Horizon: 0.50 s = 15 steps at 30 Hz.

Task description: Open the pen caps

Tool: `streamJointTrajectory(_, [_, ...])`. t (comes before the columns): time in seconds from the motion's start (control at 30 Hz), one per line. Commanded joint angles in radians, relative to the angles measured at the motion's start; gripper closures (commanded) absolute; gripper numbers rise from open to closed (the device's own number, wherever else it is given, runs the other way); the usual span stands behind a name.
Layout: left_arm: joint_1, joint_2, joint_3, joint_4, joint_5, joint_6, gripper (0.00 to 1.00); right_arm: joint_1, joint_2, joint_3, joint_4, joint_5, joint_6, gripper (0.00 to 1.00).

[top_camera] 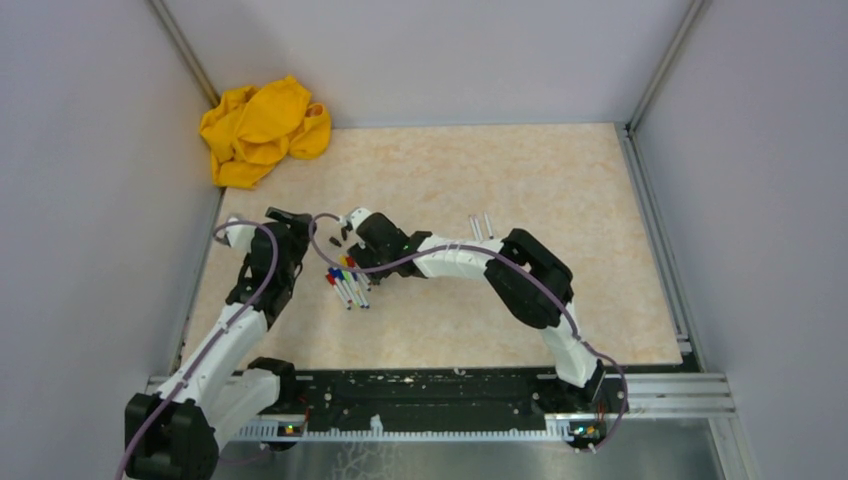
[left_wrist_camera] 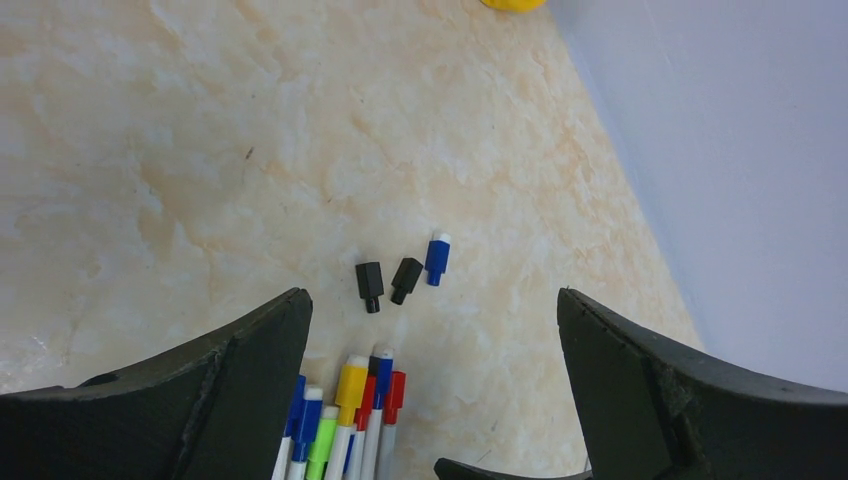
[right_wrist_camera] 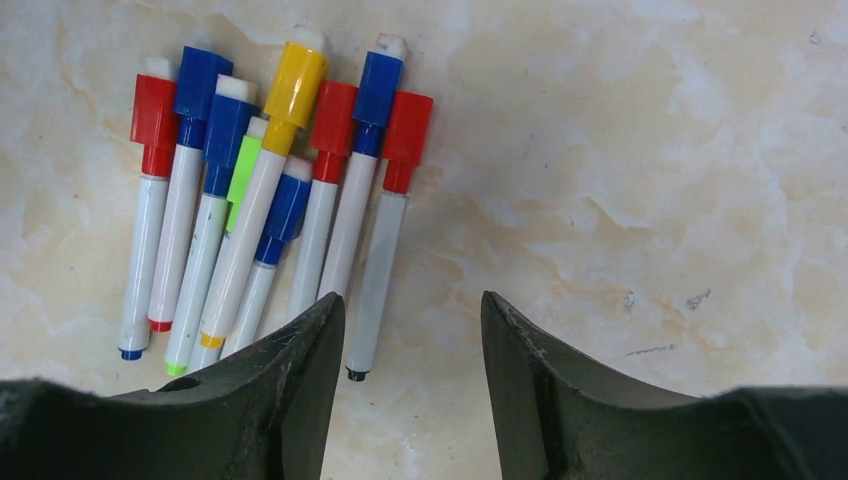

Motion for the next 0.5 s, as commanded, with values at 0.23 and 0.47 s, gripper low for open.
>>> streamJointTrajectory(0.23, [-0.004, -0.045, -0.027, -0.053, -0.055, -0.046, 0.02, 0.041, 0.066, 0.103, -0.046, 0.098, 0.0, 0.52])
streamJointTrajectory(0.47, [-0.004, -0.059, -0.037, -0.055, -0.069, -0.05, 0.02, 0.045, 0.074, 0.08, -0.043, 0.129, 0.004, 0.56])
